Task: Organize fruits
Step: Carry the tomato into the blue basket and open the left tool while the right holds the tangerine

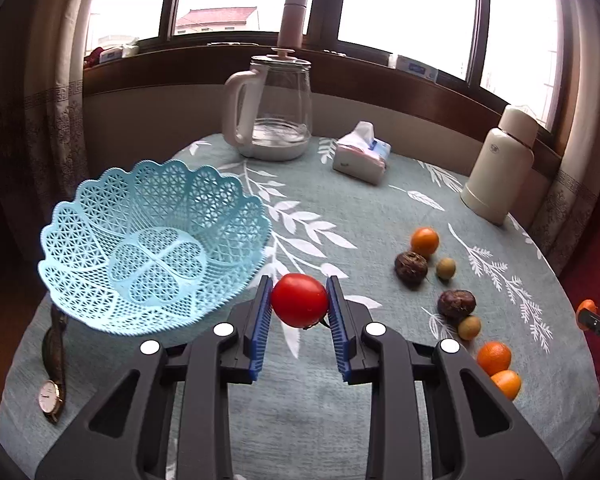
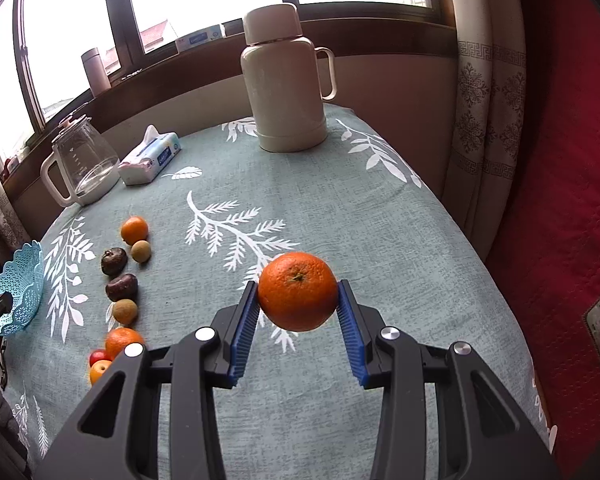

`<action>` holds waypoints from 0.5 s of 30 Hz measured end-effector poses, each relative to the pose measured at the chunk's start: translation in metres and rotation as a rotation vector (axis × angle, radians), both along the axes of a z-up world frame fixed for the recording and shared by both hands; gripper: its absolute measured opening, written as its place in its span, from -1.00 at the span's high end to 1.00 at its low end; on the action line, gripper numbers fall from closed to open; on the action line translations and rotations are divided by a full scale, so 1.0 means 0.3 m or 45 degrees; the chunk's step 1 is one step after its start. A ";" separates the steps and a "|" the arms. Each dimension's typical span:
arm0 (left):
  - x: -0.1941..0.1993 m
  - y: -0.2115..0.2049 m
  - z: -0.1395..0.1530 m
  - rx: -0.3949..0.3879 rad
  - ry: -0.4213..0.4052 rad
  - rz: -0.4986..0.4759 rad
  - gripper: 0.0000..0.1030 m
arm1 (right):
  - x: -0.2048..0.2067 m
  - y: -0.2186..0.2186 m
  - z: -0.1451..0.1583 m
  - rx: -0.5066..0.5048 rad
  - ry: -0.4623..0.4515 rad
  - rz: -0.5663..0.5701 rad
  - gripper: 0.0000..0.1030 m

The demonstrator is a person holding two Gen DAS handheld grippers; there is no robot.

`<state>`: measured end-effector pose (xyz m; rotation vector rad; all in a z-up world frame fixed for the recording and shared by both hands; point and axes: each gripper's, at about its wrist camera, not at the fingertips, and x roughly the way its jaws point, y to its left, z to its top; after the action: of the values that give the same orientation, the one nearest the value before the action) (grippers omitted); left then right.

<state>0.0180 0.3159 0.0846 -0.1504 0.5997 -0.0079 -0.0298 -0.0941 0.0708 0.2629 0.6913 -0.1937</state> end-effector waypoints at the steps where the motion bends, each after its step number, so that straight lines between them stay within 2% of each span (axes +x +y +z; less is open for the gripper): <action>1: 0.003 0.028 0.006 -0.002 -0.006 0.022 0.45 | -0.001 0.008 0.005 0.001 -0.005 0.006 0.23; 8: 0.042 0.203 0.005 0.015 -0.002 0.182 0.45 | -0.014 0.075 0.032 0.008 -0.025 0.047 0.23; 15: 0.069 0.330 -0.034 0.010 0.045 0.264 0.45 | -0.010 0.141 0.046 0.027 -0.023 0.088 0.23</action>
<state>0.0388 0.4149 0.0746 -0.2047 0.6168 0.1985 -0.0329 -0.0518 0.0845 0.2603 0.6838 -0.1178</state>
